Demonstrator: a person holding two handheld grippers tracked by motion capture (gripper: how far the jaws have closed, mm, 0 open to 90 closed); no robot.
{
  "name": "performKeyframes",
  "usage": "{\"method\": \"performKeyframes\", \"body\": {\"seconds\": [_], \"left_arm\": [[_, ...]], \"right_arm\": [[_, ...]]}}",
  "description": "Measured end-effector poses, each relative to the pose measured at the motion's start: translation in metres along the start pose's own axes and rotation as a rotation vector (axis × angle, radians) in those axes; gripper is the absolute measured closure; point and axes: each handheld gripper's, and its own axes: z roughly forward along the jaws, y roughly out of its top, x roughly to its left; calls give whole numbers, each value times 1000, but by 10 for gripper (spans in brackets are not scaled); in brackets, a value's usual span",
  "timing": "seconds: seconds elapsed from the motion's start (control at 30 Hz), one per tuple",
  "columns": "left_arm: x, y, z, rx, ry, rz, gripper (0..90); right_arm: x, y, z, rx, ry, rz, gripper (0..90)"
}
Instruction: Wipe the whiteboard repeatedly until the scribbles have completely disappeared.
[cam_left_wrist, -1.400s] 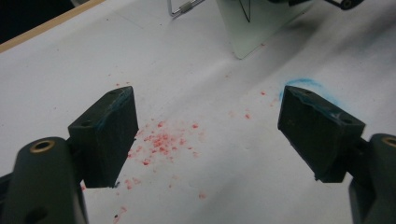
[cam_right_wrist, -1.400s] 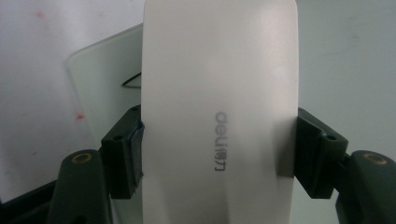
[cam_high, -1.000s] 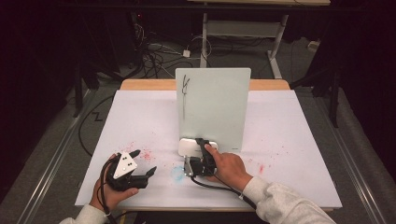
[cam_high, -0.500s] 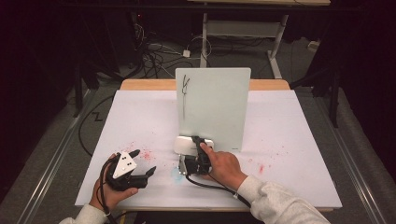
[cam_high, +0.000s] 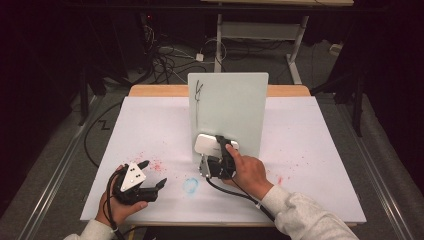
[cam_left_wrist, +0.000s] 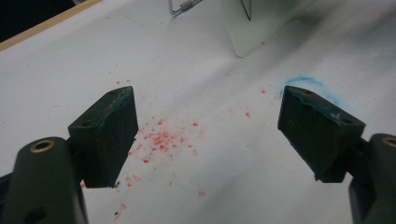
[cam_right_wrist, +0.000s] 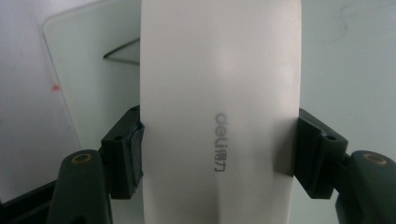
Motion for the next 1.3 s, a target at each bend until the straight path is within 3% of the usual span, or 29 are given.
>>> {"method": "performKeyframes", "body": {"seconds": [0.07,0.17,0.27,0.37,0.6,0.77,0.97,1.03,1.17,1.3], "left_arm": [[0,0,0,2,-2,0,196],[0,-1,0,1,-4,-2,196],[0,0,0,-1,-4,2,196],[0,0,0,-2,-6,1,196],[0,0,0,1,-6,3,196],[0,-1,0,-1,-8,2,195],[1,-1,0,-2,-7,-2,195],[1,-1,0,-2,-5,-1,195],[0,-1,0,1,-5,2,195],[0,-1,1,4,-6,-2,195]], "right_arm": [[4,2,1,-3,-8,-4,310],[14,4,2,-9,22,-46,310],[24,4,2,-3,66,-84,310],[33,7,3,-16,145,-118,310],[36,22,7,-38,128,-139,310],[43,33,10,-48,89,-160,310],[45,23,9,-41,38,-235,311],[41,19,8,-35,25,-237,311],[30,15,7,-37,-18,-193,311],[13,12,5,-33,-39,-103,311]]}}
